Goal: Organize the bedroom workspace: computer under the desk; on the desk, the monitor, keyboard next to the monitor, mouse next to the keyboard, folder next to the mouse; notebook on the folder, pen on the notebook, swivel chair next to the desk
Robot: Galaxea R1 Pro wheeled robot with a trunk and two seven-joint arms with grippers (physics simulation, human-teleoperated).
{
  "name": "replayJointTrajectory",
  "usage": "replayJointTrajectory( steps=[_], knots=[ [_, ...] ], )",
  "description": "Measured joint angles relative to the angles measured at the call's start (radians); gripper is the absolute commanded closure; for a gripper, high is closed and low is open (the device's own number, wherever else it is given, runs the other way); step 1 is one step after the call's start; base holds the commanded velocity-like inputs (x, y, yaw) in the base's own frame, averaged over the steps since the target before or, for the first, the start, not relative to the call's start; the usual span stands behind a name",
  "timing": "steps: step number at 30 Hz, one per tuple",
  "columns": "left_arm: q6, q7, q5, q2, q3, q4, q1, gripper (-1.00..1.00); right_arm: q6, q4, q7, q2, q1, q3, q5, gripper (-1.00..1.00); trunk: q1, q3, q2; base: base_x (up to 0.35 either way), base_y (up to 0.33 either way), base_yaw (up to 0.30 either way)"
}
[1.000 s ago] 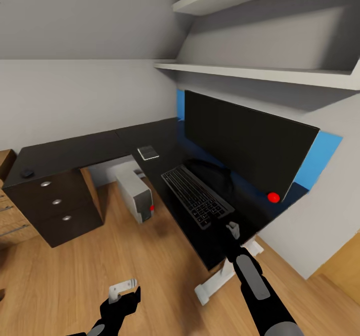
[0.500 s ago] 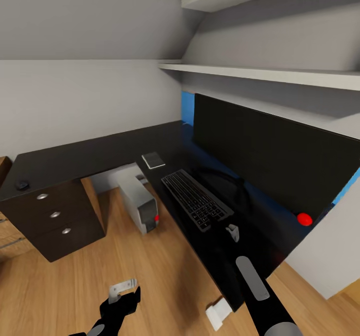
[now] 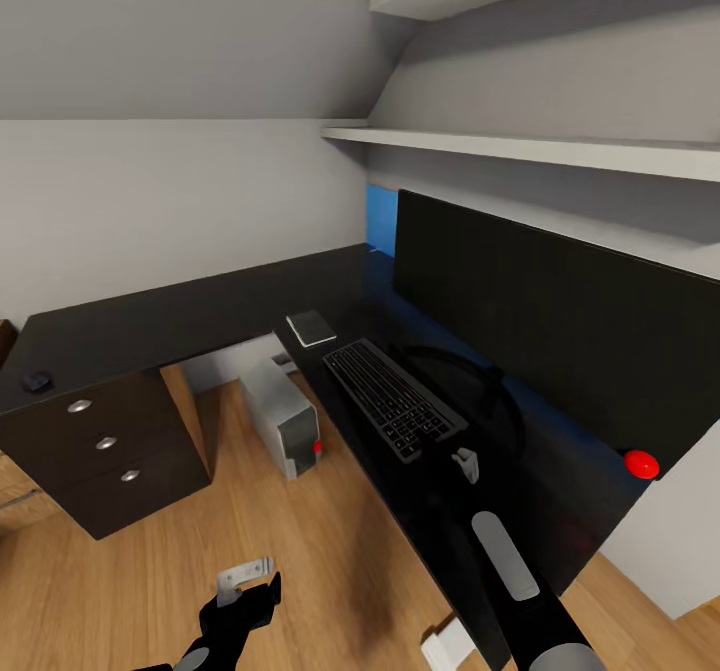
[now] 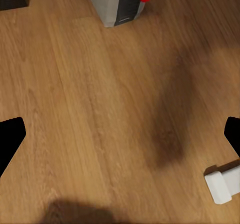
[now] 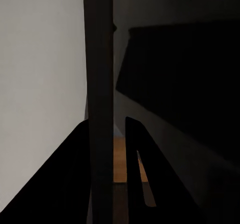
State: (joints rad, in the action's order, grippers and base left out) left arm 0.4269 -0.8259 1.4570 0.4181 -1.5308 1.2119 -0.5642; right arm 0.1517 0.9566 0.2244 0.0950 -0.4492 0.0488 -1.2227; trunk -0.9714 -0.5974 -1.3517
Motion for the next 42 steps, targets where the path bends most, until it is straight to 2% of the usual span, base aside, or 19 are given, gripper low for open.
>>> replayJointTrajectory(
  steps=[12, 20, 23, 26, 32, 42],
  knots=[
    [0.001, 0.004, -0.001, -0.001, 0.000, -0.003, 0.000, -1.00, -0.001, 0.000, 0.001, 0.000, 0.000, -0.002, 0.001, 1.00, 0.000, 0.000, 0.000, -0.069, -0.018, 0.000],
    [0.001, 0.002, -0.002, -0.001, 0.000, -0.003, 0.000, -1.00, -0.001, 0.001, -0.002, -0.002, 0.000, -0.004, -0.001, 1.00, 0.000, 0.000, 0.000, -0.100, -0.150, 0.000],
    [0.003, -0.003, -0.005, -0.018, -0.002, -0.012, 0.000, -1.00, 0.011, -0.004, 0.001, 0.005, -0.002, 0.000, 0.004, 1.00, 0.000, 0.000, 0.000, 0.000, 0.000, 0.000],
    [0.003, -0.003, -0.005, -0.022, -0.001, -0.013, 0.000, -1.00, 0.011, -0.004, 0.001, 0.006, -0.002, -0.001, 0.004, 1.00, 0.000, 0.000, 0.000, 0.000, 0.000, 0.000],
    [0.011, -0.003, -0.006, -0.028, -0.003, -0.018, 0.000, -1.00, 0.013, -0.004, 0.014, -0.020, -0.002, 0.004, 0.002, 1.00, 0.000, 0.000, 0.000, 0.000, 0.000, 0.000],
    [0.014, -0.002, -0.006, -0.029, -0.003, -0.019, 0.000, -1.00, 0.013, -0.004, 0.017, -0.024, -0.002, 0.014, 0.002, 1.00, 0.000, 0.000, 0.000, 0.000, -0.173, 0.000]
  ],
)
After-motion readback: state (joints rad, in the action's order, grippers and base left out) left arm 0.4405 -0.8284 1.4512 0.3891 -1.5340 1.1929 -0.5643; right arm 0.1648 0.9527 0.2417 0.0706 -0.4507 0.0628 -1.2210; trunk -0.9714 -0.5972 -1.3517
